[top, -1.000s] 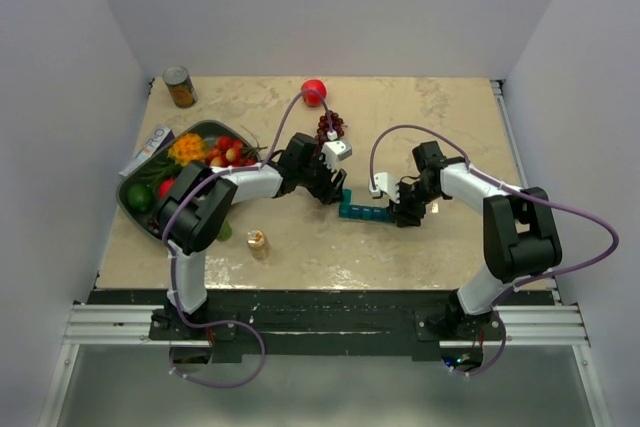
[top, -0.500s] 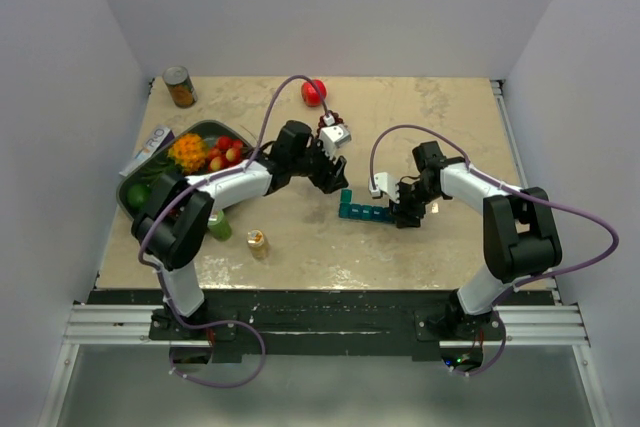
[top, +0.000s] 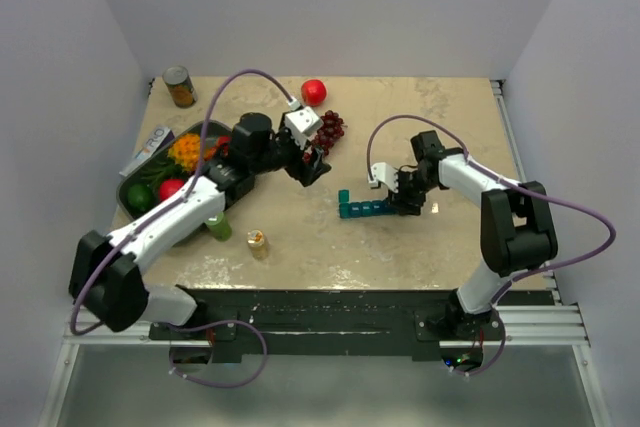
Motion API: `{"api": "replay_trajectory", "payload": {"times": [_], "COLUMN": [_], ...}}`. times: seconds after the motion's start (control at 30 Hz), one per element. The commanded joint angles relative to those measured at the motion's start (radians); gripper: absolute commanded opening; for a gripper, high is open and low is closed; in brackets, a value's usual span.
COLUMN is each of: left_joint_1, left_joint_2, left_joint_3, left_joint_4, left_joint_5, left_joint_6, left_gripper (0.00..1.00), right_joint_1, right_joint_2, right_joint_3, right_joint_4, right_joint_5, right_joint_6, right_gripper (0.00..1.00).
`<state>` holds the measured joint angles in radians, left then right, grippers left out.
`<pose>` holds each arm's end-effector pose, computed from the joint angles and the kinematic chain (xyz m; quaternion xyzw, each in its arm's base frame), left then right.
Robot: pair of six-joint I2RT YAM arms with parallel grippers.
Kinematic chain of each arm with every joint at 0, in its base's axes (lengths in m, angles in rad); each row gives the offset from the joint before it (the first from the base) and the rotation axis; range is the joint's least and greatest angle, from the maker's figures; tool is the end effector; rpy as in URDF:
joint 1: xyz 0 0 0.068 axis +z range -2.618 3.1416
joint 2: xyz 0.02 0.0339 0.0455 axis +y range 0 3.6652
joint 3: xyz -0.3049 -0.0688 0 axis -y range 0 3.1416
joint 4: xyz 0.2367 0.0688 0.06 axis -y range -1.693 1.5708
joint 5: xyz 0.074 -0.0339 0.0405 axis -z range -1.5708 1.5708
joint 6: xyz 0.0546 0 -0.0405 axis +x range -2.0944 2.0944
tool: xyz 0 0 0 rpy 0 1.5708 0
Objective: Sort the pills into containers
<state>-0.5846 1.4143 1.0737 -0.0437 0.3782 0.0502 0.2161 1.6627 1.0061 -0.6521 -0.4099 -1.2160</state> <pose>0.2651 -0.1996 0.3454 0.3540 0.7409 -0.2953 0.4885 0.2925 0.0865 0.2003 -0.6572 0.7148 0.1157 0.2090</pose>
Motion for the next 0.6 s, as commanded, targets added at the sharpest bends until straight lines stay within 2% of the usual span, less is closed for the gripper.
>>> {"api": "replay_trajectory", "payload": {"times": [0.0, 0.2, 0.37, 0.57], "left_joint_1": [0.015, 0.023, 0.026, 0.025], "left_joint_2": [-0.167, -0.392, -0.534, -0.597], "left_joint_3": [-0.023, -0.121, -0.176, -0.158], "left_joint_4": [-0.102, -0.212, -0.396, -0.597], "left_joint_5": [-0.117, -0.254, -0.41, -0.433], "left_joint_6": [0.014, -0.143, -0.338, -0.427], "left_gripper": [0.82, 0.99, 0.99, 0.99], "right_joint_1": [0.003, 0.003, 0.003, 0.005], "right_joint_2": [0.054, 0.017, -0.11, -0.283], "right_joint_3": [0.11, 0.155, 0.143, 0.163], "right_joint_4": [-0.003, -0.07, -0.161, -0.112], "right_joint_5": [0.046, 0.014, -0.049, -0.194], "right_joint_6": [-0.01, -0.008, -0.004, 0.159], "right_gripper": [0.62, 0.76, 0.84, 0.89]}}
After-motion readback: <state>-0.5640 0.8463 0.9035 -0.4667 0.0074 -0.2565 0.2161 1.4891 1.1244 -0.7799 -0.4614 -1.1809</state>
